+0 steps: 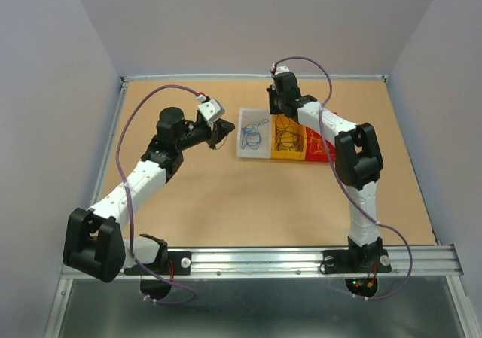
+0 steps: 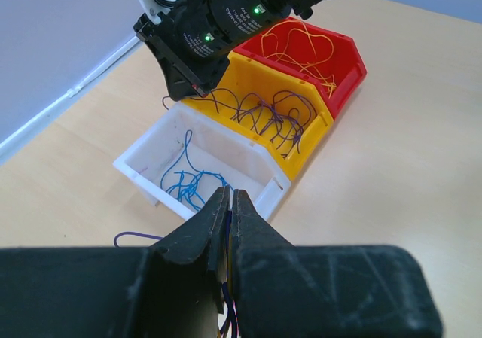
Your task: Untangle the cables
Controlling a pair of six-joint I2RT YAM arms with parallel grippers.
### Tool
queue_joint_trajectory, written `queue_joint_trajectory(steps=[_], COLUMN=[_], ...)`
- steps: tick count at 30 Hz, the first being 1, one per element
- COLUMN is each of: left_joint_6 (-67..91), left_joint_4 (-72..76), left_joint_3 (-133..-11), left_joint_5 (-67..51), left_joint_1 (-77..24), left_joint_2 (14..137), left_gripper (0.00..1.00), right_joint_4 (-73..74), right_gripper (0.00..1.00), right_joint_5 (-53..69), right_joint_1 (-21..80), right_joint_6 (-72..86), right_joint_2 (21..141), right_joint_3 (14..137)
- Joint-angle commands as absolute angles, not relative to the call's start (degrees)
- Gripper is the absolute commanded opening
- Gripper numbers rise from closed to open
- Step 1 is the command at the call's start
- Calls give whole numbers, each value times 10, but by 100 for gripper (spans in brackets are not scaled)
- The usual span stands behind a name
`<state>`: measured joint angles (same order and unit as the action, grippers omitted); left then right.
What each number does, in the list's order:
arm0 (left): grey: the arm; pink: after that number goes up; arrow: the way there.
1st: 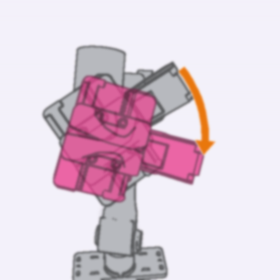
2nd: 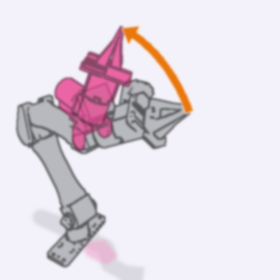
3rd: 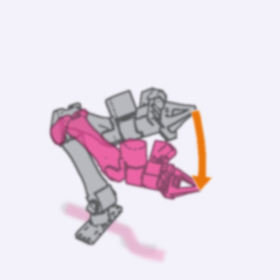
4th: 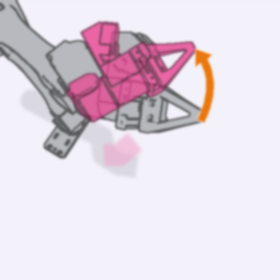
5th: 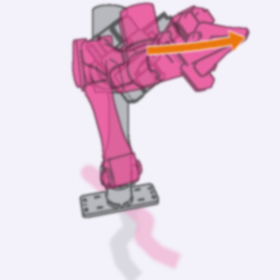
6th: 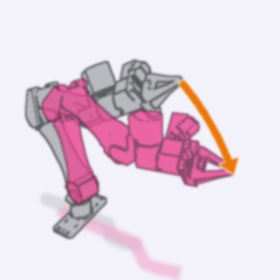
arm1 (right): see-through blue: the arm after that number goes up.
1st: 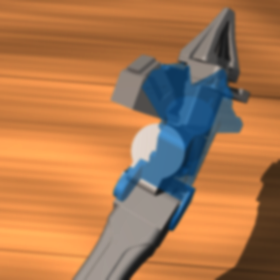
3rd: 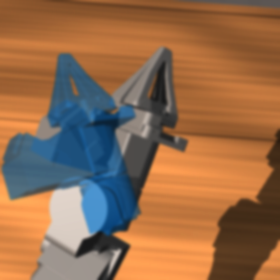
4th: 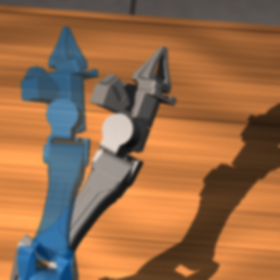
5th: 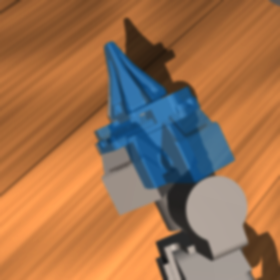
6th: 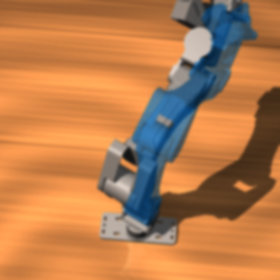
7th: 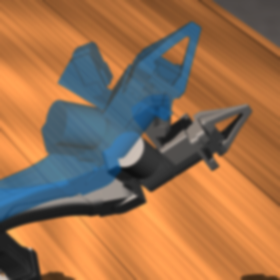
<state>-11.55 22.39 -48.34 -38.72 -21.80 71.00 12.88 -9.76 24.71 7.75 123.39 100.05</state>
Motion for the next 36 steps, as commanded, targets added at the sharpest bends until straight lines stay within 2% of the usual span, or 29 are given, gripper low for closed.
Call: queue_joint_trajectory(steps=[1,7,15,26,31,36], left_joint_6=[-125,-127,-132,-132,-134,-134], left_joint_4=[240,239,239,238,238,237], left_joint_3=[-501,-501,-499,-495,-492,-494], left_joint_5=[-388,-381,-374,-373,-372,-374], left_joint_1=[-225,-227,-231,-238,-241,-243], left_joint_2=[708,709,707,697,691,695], left_gripper=[14,14,14,14,14,14], right_joint_4=[136,90,-69,-39,-39,-22], right_gripper=[1,1,0,1,1,1], right_joint_5=[-75,-91,-98,-159,-139,-112], right_joint_1=[243,243,243,243,243,243], right_joint_6=[64,77,109,149,164,170], right_joint_2=[1235,1187,1081,1003,934,970], right_joint_3=[1030,983,823,686,622,643])
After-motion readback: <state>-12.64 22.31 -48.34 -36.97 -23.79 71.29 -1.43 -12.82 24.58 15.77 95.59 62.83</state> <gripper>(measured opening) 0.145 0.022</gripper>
